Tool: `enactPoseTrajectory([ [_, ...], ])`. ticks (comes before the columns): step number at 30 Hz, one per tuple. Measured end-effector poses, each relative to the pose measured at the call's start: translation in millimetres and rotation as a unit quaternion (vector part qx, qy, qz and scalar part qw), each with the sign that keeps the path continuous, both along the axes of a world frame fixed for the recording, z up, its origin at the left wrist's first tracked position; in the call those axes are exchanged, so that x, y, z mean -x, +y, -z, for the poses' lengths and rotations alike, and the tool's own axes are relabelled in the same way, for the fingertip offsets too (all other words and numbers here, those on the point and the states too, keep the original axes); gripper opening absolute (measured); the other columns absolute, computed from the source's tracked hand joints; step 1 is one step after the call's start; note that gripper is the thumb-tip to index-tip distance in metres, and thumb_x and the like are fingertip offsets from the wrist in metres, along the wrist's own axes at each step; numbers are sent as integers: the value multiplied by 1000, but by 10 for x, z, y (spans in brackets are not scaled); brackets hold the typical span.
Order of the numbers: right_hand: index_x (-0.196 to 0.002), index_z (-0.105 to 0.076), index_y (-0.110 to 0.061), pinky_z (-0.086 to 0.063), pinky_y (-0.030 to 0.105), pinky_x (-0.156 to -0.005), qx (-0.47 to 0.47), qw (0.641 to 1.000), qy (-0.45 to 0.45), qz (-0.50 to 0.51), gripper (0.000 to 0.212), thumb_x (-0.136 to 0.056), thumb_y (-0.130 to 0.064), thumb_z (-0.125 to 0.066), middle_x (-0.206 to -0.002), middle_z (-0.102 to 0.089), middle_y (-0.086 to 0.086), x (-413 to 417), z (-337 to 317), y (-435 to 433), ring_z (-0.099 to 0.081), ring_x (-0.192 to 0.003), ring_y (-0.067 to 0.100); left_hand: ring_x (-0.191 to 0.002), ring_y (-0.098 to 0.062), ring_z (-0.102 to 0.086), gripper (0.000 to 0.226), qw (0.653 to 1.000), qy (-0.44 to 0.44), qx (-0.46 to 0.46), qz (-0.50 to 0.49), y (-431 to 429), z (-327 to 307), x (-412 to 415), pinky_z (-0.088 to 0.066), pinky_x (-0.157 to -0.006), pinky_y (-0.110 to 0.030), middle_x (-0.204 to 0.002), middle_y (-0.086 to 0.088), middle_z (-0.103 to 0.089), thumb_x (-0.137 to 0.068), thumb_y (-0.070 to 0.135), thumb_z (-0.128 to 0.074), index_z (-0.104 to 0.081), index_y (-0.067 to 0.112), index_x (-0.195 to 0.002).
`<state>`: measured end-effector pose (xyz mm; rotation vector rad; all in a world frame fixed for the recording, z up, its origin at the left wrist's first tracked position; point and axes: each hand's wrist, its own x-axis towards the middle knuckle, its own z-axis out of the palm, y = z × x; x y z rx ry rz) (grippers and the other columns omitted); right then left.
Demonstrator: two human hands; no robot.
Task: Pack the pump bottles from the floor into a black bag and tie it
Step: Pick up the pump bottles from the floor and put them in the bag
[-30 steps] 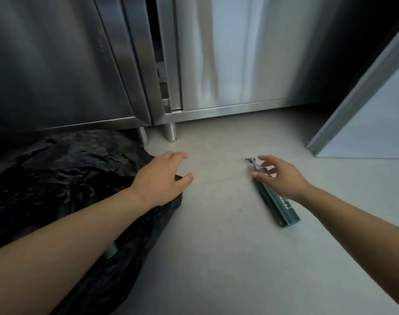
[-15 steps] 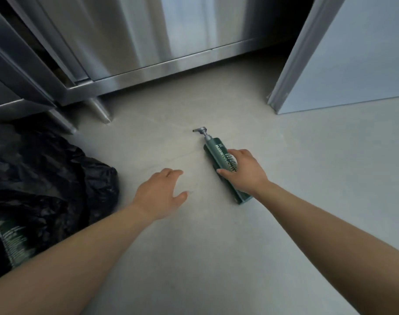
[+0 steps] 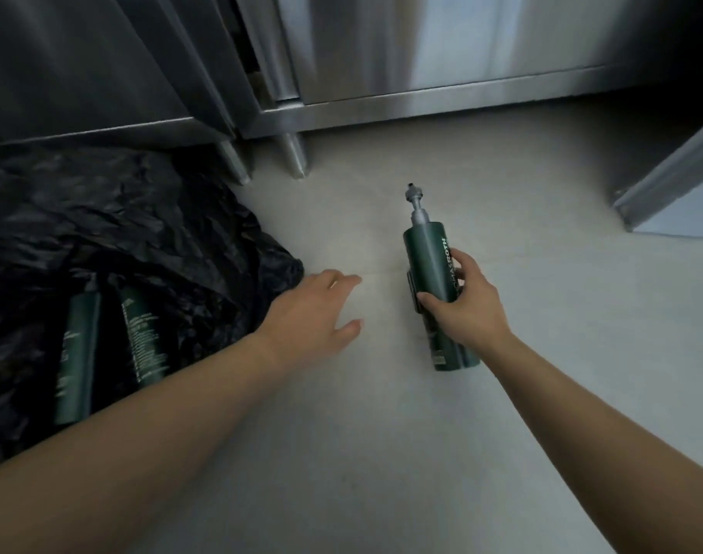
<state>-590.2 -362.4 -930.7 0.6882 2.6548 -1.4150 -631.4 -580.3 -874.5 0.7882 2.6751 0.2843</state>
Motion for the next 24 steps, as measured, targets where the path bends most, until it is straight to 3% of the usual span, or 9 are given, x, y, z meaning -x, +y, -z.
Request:
enactPoseTrajectory([
  [2,-133,-35,-40,-34,7,-61,25,999,25,-24,74,-71,-30,-75,-105,-51,-12,154,-214,-222,-56,-79,2,-132,-21,-35,64,1000,9,-14,-25,-154,-200,14,-40,-102,-41,-146,0,-35,-89,46,-48,-27,22,-144],
  [4,-131,-36,-44,-37,10,-64,44,996,50,-55,73,-71,-32,-76,-108,-51,-14,321,-460,-438,-54,-79,-6,-133,-20,-34,63,997,22,-35,-60,-333,-386,-8,-41,-102,-39,-147,0,-34,-89,45,-49,-27,23,-144],
  [7,-131,-38,-43,-43,17,-75,68,989,94,-87,73,-70,-33,-77,-113,-53,-14,542,-798,-763,-55,-84,-7,-131,-18,-37,61,989,46,-79,-112,-605,-635,-63,-42,-101,-38,-145,4,-36,-88,46,-50,-30,26,-142],
  [10,-131,-39,-44,-43,7,-72,83,980,141,-115,73,-70,-35,-78,-114,-56,-14,731,-1065,-1090,-55,-88,-11,-130,-18,-39,59,981,98,-98,-139,-917,-816,-44,-44,-99,-35,-145,5,-37,-89,48,-48,-31,27,-141],
  [12,-131,-40,-42,-44,4,-74,90,972,171,-135,72,-70,-36,-78,-118,-58,-11,808,-1213,-1314,-57,-93,-8,-129,-18,-40,59,975,127,-104,-151,-1179,-892,-32,-44,-98,-35,-144,5,-38,-89,49,-47,-31,28,-141],
  [15,-135,-40,-35,-50,23,-88,101,961,197,-165,75,-69,-39,-77,-125,-58,-5,825,-1366,-1652,-60,-104,7,-125,-17,-45,59,969,151,-105,-168,-1642,-912,-90,-42,-96,-28,-144,5,-40,-88,51,-46,-31,28,-141],
  [17,-135,-39,-35,-51,28,-90,105,955,201,-191,78,-68,-43,-76,-125,-58,-5,776,-1419,-1892,-60,-108,12,-127,-15,-43,60,960,149,-120,-205,-1975,-871,-183,-36,-95,-23,-144,5,-40,-89,52,-46,-30,29,-141],
  [21,-132,-37,-41,-45,8,-74,71,950,191,-239,75,-68,-47,-75,-111,-57,-19,556,-1429,-2367,-58,-96,-2,-124,-18,-46,62,946,128,-108,-277,-2622,-753,-422,-41,-89,-26,-144,2,-41,-89,53,-46,-29,28,-142],
  [24,-133,-34,-42,-43,17,-86,28,940,170,-293,76,-68,-53,-72,-111,-53,-22,452,-1452,-2722,-55,-102,-1,-119,-22,-50,62,942,112,-83,-306,-3080,-636,-613,-44,-84,-29,-142,-2,-43,-88,51,-48,-29,25,-142],
])
